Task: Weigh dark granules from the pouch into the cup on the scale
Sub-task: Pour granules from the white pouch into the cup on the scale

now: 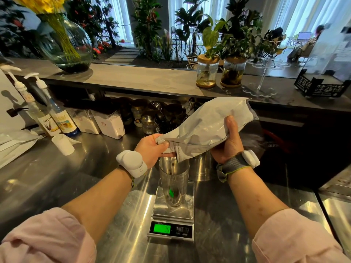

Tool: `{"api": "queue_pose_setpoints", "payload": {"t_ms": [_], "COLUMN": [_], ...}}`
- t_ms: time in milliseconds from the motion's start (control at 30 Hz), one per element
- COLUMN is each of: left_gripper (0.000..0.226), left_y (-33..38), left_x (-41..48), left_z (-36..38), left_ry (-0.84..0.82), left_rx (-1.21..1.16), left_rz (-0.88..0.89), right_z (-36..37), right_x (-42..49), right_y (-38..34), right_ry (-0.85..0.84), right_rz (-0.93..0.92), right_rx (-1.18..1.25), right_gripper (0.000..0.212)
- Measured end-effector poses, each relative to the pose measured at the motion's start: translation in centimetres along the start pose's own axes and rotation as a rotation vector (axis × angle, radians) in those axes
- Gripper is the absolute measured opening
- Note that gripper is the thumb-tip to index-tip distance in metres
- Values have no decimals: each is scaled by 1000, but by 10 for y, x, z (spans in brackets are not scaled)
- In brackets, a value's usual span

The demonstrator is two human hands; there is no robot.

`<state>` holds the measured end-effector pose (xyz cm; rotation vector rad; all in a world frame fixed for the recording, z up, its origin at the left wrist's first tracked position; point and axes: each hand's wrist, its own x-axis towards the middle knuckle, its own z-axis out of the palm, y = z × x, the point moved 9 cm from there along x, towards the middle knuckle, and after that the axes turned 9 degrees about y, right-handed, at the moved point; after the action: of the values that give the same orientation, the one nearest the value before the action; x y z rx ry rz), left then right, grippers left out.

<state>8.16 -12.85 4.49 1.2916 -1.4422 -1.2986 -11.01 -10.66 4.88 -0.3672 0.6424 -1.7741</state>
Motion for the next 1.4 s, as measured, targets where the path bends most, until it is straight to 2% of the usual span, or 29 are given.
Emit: {"api": "queue_pose_setpoints", "payload": {"t_ms": [300,533,733,900,1267,1400], "left_gripper": [22,22,20,22,20,19], "left_y": [-3,-1,-5,-3,-1,-4], "left_x": [3,1,2,1,1,2], "left_z": [-6,-1,-7,-4,-3,-6], "left_ry": [46,26,57,49,45,59], "left_rx": [93,19,86,54,75,83], "left_rz": [27,3,10,-4,20,15], "right_z": [-5,-8,-9,-10,-8,-9], "right_x": [4,4,4,5,5,6], "right_y": [-1,3,-1,1,1,2], "right_ry": [48,64,47,63,34,50], "right_rz": [-8,7,-32,-11,-15,-2], "right_rx": [-13,-24,-26,-22,-12,-12], "right_gripper": [98,110,94,108,95,104]}}
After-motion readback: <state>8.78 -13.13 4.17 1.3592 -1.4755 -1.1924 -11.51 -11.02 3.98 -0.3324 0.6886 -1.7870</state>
